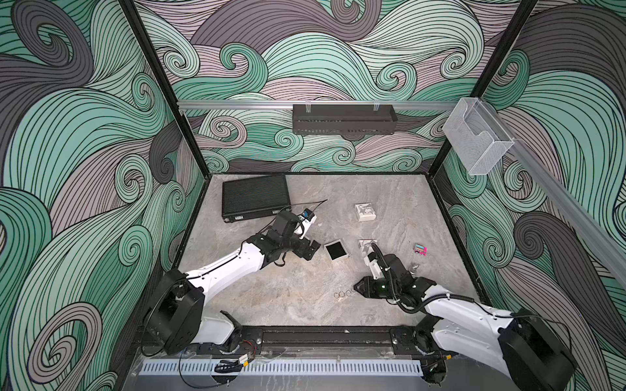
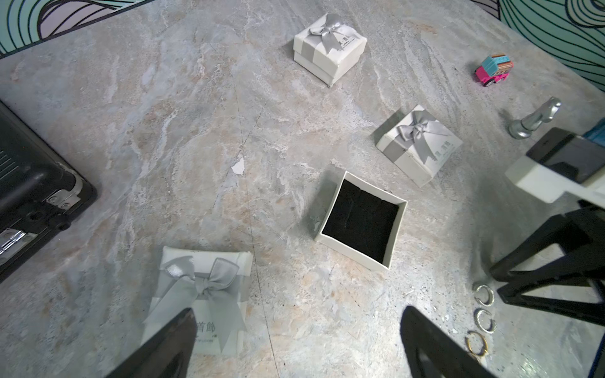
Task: Take the rings out of the lift-off lid box
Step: Place the ring at the center of the board, then pick up the lid from the center of the board.
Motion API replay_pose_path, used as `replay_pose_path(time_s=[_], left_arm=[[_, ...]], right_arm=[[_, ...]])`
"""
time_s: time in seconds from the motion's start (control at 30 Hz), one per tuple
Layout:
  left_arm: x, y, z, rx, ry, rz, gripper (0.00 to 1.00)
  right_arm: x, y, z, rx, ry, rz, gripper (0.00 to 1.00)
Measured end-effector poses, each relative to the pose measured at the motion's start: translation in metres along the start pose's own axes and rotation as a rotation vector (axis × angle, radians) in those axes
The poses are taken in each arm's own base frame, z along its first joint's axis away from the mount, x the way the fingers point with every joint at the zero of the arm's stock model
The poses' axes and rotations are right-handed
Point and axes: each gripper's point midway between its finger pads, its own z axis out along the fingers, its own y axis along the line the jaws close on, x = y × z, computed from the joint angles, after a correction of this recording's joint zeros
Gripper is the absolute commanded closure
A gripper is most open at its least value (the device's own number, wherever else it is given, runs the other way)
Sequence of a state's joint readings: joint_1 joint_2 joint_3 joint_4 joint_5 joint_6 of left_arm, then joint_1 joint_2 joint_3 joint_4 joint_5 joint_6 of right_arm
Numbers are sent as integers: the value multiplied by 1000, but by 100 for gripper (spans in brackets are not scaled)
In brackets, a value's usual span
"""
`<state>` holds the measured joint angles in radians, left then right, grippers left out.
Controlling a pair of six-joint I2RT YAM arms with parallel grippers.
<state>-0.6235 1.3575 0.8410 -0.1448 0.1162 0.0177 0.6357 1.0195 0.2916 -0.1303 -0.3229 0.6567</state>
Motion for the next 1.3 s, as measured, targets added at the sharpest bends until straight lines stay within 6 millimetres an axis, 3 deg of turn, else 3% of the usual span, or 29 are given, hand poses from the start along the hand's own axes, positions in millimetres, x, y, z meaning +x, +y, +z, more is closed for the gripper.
replay_pose_path(time_s=[0.07,0.17,0.33,0.4,0.5,0.67,0.8,1.13,1.3], left_arm=[[0,2,-3,-12,2,0,2],[1,5,-10,-36,6,-5,2],[-1,7,-39,-65,-21,-34,1],[1,5,-54,-67,-33,-49,1],[8,4,-69,-70,-56,-71,1],[49,3,-74,-73,-47,-112,1],[75,3,-73,-74,-35,-139,1],[63,-9,-72,-12,-110,-114,1],[65,-15,-68,18,-119,-72,1]], right_arm=[[-5,3,-8,18,-7,-16,36],[-26,16,-30,60,-40,-62,1],[-93,35,-75,163,-159,-113,1],[-119,28,-85,241,-184,-115,1],[-140,4,-79,360,-148,-109,1],[-141,-33,-50,497,6,-124,1],[-134,-47,-34,531,81,-142,1],[-140,-61,-8,534,97,-135,1],[-142,-67,3,532,101,-128,6]])
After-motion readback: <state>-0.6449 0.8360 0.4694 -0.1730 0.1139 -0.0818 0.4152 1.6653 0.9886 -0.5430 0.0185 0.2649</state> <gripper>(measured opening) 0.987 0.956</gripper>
